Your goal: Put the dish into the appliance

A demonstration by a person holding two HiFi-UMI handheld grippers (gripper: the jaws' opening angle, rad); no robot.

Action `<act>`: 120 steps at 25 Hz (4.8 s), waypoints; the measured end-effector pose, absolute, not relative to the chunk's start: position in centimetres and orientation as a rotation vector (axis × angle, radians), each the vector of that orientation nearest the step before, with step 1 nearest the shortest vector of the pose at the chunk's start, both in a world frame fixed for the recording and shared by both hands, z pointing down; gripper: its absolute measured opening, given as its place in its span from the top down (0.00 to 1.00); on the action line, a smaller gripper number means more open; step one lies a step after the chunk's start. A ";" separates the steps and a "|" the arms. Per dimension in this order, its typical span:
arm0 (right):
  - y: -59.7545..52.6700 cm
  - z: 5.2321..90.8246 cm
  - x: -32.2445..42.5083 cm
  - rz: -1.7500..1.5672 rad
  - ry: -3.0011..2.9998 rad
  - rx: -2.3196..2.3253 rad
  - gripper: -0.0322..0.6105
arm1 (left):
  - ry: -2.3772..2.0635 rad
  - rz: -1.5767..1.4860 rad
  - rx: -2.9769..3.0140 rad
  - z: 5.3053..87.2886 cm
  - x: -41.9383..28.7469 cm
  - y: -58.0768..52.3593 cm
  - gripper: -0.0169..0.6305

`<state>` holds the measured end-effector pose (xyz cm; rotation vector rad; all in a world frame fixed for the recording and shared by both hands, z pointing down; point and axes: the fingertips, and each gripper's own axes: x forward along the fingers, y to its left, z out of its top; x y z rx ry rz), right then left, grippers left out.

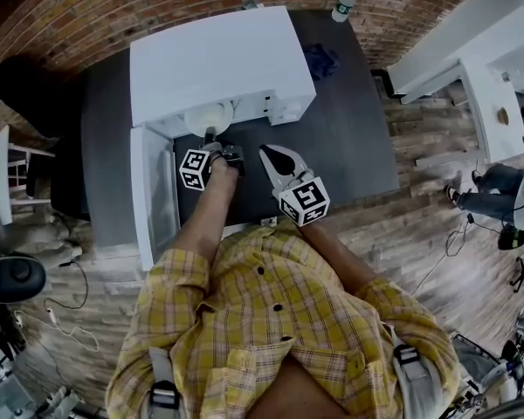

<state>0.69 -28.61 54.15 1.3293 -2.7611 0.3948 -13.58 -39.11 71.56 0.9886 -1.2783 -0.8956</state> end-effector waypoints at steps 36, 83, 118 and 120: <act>-30.1 55.8 2.1 0.476 -2.728 1.324 0.95 | -1.271 -0.783 0.822 73.8 -12.4 -40.9 0.66; -26.0 53.8 0.2 0.449 -2.722 1.369 0.95 | -0.988 -0.750 1.238 62.3 -10.1 -31.7 0.97; -24.1 51.9 0.3 0.452 -2.722 1.369 0.95 | -1.276 -0.034 2.390 50.4 -6.0 -23.3 0.97; -23.9 51.6 0.4 0.444 -2.728 1.370 0.95 | -1.301 0.001 2.425 50.3 -6.1 -22.9 0.97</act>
